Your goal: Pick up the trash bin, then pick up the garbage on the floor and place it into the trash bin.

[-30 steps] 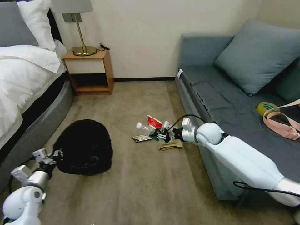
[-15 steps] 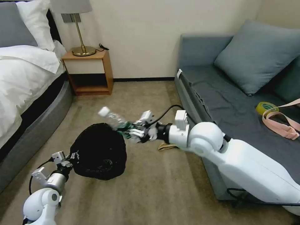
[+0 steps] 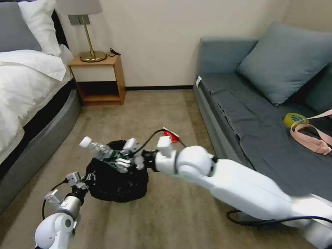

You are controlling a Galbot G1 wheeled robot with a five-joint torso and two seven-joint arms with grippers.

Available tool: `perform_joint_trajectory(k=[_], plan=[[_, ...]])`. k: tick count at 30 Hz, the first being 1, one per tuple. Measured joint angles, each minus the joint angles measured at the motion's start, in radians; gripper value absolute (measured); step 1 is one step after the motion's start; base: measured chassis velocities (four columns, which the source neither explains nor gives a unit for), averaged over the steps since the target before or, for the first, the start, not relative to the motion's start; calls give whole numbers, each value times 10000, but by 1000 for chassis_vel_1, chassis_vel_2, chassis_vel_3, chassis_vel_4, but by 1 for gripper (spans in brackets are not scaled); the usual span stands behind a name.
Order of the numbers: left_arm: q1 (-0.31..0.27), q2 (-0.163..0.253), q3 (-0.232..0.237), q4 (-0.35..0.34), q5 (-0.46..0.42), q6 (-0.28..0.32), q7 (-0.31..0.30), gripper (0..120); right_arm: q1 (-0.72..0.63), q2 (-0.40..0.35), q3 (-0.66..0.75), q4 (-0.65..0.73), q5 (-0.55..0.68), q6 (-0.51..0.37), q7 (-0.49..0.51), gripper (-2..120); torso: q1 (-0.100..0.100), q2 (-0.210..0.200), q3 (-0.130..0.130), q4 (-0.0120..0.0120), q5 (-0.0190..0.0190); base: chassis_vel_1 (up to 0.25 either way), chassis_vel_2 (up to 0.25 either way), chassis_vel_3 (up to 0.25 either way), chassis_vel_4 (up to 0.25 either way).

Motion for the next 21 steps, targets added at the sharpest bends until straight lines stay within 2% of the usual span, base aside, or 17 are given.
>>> perform_joint_trajectory(k=[1, 5, 9, 21], plan=[[0, 0, 0, 0, 0, 0, 0, 4, 0, 0, 0, 0, 0, 0, 0, 18, 0, 0, 0, 0, 0, 0, 0, 0, 0], [188, 77, -242, -180, -289, -18, 111, 4, 69, 771, -515, -841, -333, 190, 82, 18, 0, 0, 0, 1, 1, 0, 0, 0, 0], [375, 168, -380, -265, -527, -27, 385, 4, -127, 1022, -590, -1501, -846, 255, 70, 18, 0, 0, 0, -1, 2, 0, 0, 0, 0], [490, 204, -600, -321, -699, -69, 629, 4, -552, 965, -565, -2429, -2088, 719, -162, 18, 0, 0, 0, -2, 3, 0, 0, 0, 0]])
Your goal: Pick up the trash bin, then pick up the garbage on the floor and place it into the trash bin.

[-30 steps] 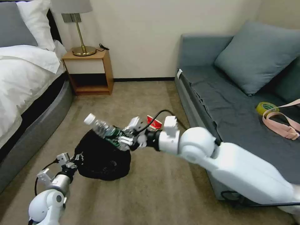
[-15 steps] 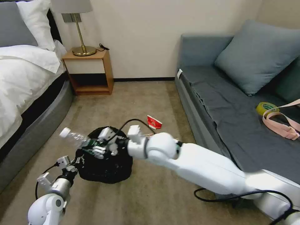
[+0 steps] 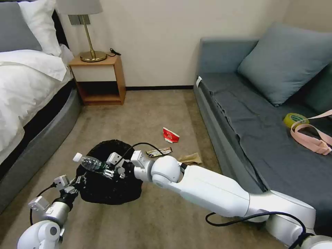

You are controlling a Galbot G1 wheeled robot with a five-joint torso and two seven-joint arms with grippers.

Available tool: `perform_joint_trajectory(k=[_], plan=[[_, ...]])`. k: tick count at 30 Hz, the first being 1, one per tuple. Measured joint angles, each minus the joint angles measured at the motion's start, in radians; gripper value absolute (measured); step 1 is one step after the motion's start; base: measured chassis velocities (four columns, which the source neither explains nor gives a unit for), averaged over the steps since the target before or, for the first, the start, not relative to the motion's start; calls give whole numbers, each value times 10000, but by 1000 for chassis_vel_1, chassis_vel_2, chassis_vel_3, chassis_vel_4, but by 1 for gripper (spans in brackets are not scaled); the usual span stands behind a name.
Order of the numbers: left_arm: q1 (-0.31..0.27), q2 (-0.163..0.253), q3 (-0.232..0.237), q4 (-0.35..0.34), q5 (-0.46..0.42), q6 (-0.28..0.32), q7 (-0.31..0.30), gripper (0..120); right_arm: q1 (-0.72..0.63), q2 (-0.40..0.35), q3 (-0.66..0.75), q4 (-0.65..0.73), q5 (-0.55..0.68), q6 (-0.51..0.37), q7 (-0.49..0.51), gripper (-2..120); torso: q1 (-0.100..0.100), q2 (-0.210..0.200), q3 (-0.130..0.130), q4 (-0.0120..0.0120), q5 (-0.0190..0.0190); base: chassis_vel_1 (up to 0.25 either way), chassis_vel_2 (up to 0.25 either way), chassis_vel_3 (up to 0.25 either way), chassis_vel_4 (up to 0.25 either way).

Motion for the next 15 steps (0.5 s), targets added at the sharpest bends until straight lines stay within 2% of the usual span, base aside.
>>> perform_joint_trajectory(k=[5, 7, 10, 12, 15], plan=[[12, 45, -59, -51, -68, 38, 37, 4, -173, -33, 183, -221, -255, 108, -94, 18, 0, 0, 1, -1, 0, 0, 0, 0, 0], [11, 46, -71, -48, -70, 39, 39, 4, -172, -45, 190, -220, -260, 111, -96, 22, 0, 1, 0, 0, 0, 0, 0, 0, 0], [5, 21, -114, 31, -79, 44, 51, 4, -94, -92, 186, -154, -261, 111, -103, 36, -1, 1, 0, 0, 0, 0, 0, 0, 0], [5, 3, -114, 40, -81, 44, 54, 4, -83, -108, 180, -141, -270, 111, -105, 39, 0, 0, 0, 1, 1, 0, 0, 0, 0], [3, -55, -88, 41, -168, 65, 54, 4, -110, -174, 194, -85, -315, 116, -126, 54, 0, 1, 0, 0, 1, 0, 0, 0, 0]])
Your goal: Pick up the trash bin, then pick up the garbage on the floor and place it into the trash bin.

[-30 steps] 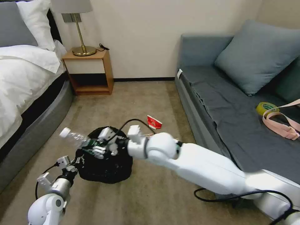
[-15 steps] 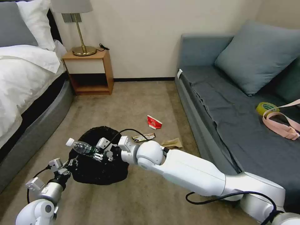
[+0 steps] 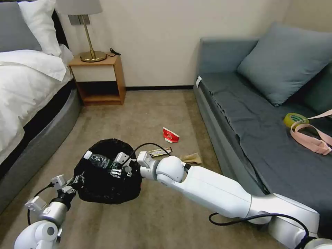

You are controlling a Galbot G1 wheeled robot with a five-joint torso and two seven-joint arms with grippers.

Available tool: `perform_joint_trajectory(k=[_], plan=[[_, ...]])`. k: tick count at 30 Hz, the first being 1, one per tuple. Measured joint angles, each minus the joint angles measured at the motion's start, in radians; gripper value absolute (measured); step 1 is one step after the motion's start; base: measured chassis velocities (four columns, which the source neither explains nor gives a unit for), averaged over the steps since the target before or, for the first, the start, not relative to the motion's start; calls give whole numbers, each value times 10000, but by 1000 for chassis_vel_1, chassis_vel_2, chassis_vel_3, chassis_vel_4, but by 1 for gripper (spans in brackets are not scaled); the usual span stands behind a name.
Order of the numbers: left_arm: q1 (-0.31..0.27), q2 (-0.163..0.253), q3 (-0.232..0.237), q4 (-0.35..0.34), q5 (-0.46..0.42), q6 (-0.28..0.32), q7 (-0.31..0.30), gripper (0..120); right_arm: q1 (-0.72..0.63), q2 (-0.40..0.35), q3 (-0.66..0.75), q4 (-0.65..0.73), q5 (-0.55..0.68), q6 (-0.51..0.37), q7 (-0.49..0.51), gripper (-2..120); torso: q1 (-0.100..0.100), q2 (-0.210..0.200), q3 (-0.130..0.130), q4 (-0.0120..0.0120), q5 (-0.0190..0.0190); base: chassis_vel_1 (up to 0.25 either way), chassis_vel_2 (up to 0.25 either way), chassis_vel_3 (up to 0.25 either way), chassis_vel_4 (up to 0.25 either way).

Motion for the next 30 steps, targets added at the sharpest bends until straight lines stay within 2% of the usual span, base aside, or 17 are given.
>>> perform_joint_trajectory(k=[2, 5, 7, 8, 9, 10, 14, 18, 19, 23, 24, 27, 28, 29, 30], plan=[[-15, -14, 14, -1, -12, 14, -12, 4, -5, -28, 22, 15, 0, 1, -3, 58, 0, 0, 0, 1, 0, 0, 0, 0, 0], [-106, -15, 85, 13, -20, 64, -66, 4, -22, -141, 43, 46, -1, 34, -22, 73, 0, 0, 0, 0, 1, 0, 0, 0, 0], [-139, -13, 108, 26, -24, 89, -86, 4, -81, -167, 54, 61, -4, 77, -25, 77, 0, 0, 0, -1, -1, 0, 0, 0, 0], [-242, 5, 153, 122, -23, 110, -172, 4, -335, -172, 201, 116, -23, 168, -17, 92, 0, 0, 0, 0, 0, 0, 0, 0, 0], [-242, 5, 153, 122, -23, 110, -172, 4, -335, -172, 201, 116, -23, 168, -17, 92, 0, 0, 0, 0, 0, 0, 0, 0, 0], [-284, 17, 160, 160, -23, 115, -221, 4, -391, -209, 287, 210, -25, 203, 7, 96, 0, 0, 0, 1, 1, 0, 0, 0, 0], [-397, 90, 157, 261, -22, 116, -318, 4, -540, -682, 729, 809, -18, 253, 279, 99, 0, 0, 0, 3, 1, 0, 0, 0, 0], [-563, 151, 148, 397, 5, 117, -400, 4, -1026, -2003, 1962, 1856, -485, 416, 660, 100, -1, 0, 0, -1, 1, 0, 0, 0, 0], [-563, 151, 148, 397, 5, 117, -400, 4, -1026, -2003, 1962, 1856, -485, 416, 660, 100, -1, 0, 0, -1, 1, 0, 0, 0, 0], [-635, 91, 154, 348, 191, 99, -452, 4, -2180, -3170, 3845, 2951, -1104, 487, 1776, 100, 0, 0, 0, -1, 3, 0, 0, 0, 0], [-635, 91, 154, 348, 191, 99, -452, 4, -2180, -3170, 3845, 2951, -1104, 487, 1776, 100, 0, 0, 0, -1, 3, 0, 0, 0, 0], [-738, 1, 254, 317, 470, 58, -509, 4, -3649, -3735, 5858, 3788, -1808, 494, 2677, 100, 0, 1, 0, 0, 4, 0, 0, 0, 0], [-756, -18, 297, 296, 554, 42, -529, 4, -4220, -3831, 6557, 4124, -1952, 429, 2837, 100, 0, 2, -1, 1, 4, 0, 0, 0, 0], [-756, -18, 297, 296, 554, 42, -529, 4, -4220, -3831, 6557, 4124, -1952, 429, 2837, 100, 0, 2, -1, 1, 4, 0, 0, 0, 0], [-758, -30, 351, 264, 631, 14, -547, 4, -5016, -3905, 7387, 4561, -2093, 314, 2994, 100, 0, 1, -1, -2, 1, 0, 0, 0, 0]])
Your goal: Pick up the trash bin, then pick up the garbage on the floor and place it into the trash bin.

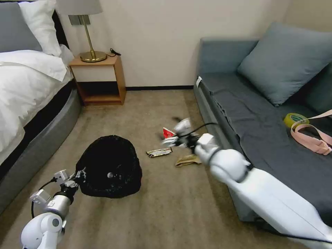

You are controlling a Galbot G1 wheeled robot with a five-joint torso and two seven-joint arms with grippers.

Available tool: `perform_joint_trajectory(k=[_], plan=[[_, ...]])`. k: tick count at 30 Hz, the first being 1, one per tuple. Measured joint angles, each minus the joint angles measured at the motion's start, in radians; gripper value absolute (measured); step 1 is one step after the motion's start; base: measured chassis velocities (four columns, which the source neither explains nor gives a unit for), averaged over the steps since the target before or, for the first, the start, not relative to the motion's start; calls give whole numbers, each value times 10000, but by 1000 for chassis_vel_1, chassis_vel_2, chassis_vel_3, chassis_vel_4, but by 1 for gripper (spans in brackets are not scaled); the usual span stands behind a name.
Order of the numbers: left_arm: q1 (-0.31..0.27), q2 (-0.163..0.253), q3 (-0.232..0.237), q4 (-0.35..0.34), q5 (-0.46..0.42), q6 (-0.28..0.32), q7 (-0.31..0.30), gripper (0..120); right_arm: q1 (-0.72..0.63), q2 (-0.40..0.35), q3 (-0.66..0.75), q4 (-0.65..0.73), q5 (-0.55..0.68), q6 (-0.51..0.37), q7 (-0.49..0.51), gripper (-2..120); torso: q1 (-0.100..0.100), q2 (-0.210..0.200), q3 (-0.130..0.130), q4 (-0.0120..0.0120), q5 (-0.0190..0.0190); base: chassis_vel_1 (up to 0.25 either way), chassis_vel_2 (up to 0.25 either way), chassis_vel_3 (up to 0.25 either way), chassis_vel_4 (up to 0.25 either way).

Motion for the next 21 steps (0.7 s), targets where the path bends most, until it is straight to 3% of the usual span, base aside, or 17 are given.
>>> perform_joint_trajectory(k=[3, 4, 8, 21], plan=[[1, -52, 81, -48, 169, -49, -25, 4, -1827, -17, 1800, 1068, -229, -265, 338, 100, 0, 1, -1, 0, -2, 0, 0, 0, 0], [1, -52, 81, -48, 169, -49, -25, 4, -1827, -17, 1800, 1068, -229, -265, 338, 100, 0, 1, -1, 0, -2, 0, 0, 0, 0], [26, -130, 78, -147, 286, -94, -45, 4, -4100, 534, 3490, 2181, -700, -321, 691, 100, 0, 1, -1, -1, 0, 0, 0, 0, 0], [215, -24, 34, -367, 322, -165, -40, 4, -6444, 2302, 4329, 3270, -2478, -382, 412, 100, -1, 1, 0, 2, -2, 0, 0, 0, 0]])
